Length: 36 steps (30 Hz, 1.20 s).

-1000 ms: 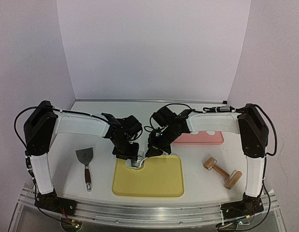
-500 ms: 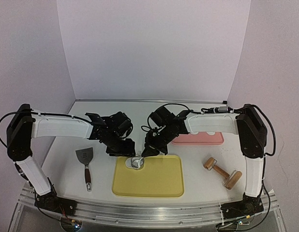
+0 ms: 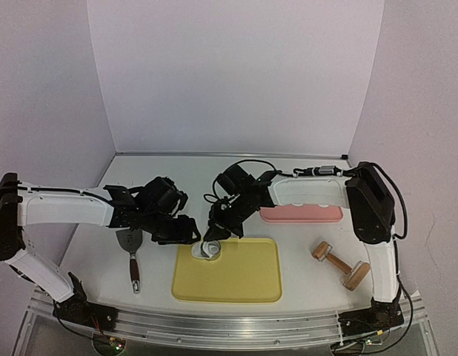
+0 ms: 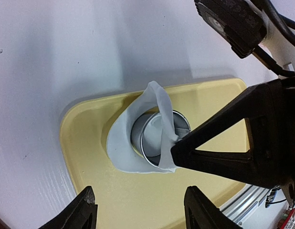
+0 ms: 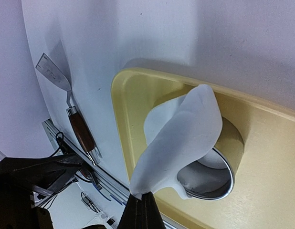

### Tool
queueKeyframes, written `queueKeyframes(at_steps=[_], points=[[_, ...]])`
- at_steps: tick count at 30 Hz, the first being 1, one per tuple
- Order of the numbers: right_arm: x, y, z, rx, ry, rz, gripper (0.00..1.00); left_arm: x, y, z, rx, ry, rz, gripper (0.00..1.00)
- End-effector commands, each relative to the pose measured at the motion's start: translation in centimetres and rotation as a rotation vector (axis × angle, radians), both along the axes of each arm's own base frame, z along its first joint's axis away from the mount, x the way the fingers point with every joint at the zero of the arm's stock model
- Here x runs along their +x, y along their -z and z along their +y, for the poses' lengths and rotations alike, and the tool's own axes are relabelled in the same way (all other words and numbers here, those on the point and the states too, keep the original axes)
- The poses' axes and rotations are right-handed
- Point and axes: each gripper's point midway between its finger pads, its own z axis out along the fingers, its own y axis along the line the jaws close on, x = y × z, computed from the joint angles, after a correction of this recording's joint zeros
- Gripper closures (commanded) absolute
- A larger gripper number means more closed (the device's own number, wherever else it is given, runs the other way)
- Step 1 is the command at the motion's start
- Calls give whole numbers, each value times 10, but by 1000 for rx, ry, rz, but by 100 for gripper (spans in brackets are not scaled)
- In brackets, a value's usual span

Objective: Roll out the dumpling wrappers from the dough

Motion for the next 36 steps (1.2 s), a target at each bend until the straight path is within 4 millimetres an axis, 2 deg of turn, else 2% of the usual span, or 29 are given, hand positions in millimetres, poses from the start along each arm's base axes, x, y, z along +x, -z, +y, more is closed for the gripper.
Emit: queueKeyframes(at_steps=[1, 8, 12, 16, 22, 28, 32, 36], points=[[-6, -6, 20, 41, -24, 14, 100, 0, -11, 6, -62, -51, -23, 36], [-11, 0, 32, 46, -49, 19, 100, -6, -5, 14, -61, -85, 8, 36], [-11, -3, 45, 67, -67, 10, 100, -8, -5, 19, -70, -107, 13, 35], [-11, 2, 53, 70, -72, 17, 99, -8, -3, 35, -60, -186, 32, 35], [-21, 9, 64, 73, -100, 32, 99, -7, -17, 62, -91, -315, 11, 34], [-40, 4, 82, 109, -170, 45, 98, -3, -38, 95, -135, -417, 1, 32], [-51, 0, 89, 133, -213, 56, 98, 4, -46, 105, -155, -433, -4, 32], [-61, -8, 95, 158, -252, 62, 98, 8, -49, 104, -150, -426, -5, 32]])
